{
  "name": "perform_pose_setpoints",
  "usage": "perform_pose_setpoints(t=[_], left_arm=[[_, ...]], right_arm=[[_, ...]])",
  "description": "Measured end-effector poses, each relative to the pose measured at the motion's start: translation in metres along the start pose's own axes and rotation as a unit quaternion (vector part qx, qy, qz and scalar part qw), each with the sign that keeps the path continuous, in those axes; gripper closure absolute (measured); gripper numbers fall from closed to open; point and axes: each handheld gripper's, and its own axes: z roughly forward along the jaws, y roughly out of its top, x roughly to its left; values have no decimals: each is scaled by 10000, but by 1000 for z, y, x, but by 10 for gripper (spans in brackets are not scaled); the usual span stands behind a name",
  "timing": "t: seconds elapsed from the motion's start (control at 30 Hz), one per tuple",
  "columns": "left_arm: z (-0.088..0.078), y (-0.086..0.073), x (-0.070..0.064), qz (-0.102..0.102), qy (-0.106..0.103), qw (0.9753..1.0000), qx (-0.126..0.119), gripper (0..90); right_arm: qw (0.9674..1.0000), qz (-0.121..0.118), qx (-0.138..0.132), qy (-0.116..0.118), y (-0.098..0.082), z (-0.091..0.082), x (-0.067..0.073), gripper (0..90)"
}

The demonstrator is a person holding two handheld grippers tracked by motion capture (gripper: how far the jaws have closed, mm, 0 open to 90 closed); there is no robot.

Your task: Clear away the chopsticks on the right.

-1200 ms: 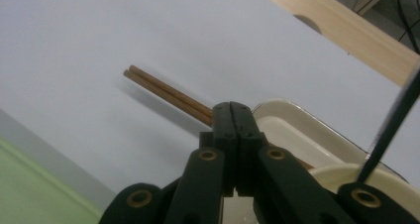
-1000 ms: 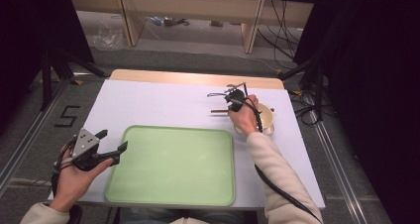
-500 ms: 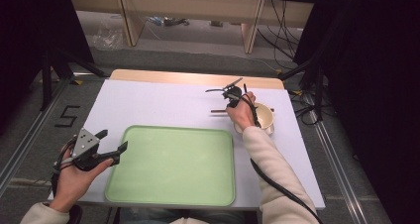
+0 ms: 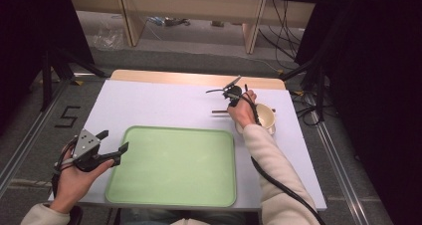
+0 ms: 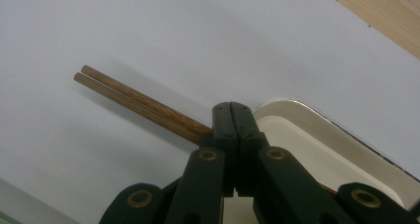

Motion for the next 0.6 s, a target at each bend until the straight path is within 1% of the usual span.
perform_pose_setpoints(t=[0.03,0.1,0.2,0.23,0.27,0.3,0.5,0.53,0.57,0.6], left_arm=[[0,0,0,-3,0,10000,-2,211],[0,0,0,-1,-1,10000,1,211],[0,0,0,8,-5,10000,3,211],[0,0,0,8,-5,10000,3,212],[0,0,0,5,-10,10000,5,212],[0,0,0,13,-11,10000,8,212],[0,0,0,17,-5,10000,12,213],[0,0,0,16,-3,10000,13,212],[0,0,0,21,-6,10000,14,213],[0,0,0,19,-9,10000,14,213]], right_arm=[[10000,-54,-10,-19,0,1,-1,900],[10000,-43,26,-27,0,0,-1,900],[9999,79,85,-1,0,-1,-1,900],[9999,79,85,-1,0,-1,-1,900],[10000,-22,60,-28,-1,-1,-2,900],[9999,-41,92,-8,-1,-1,-2,900],[10000,-3,96,-20,-1,-1,-1,900],[9999,32,113,-30,-1,-1,0,900],[9999,-31,115,-42,0,-1,-1,900],[9999,-31,112,-35,0,-1,-1,900]])
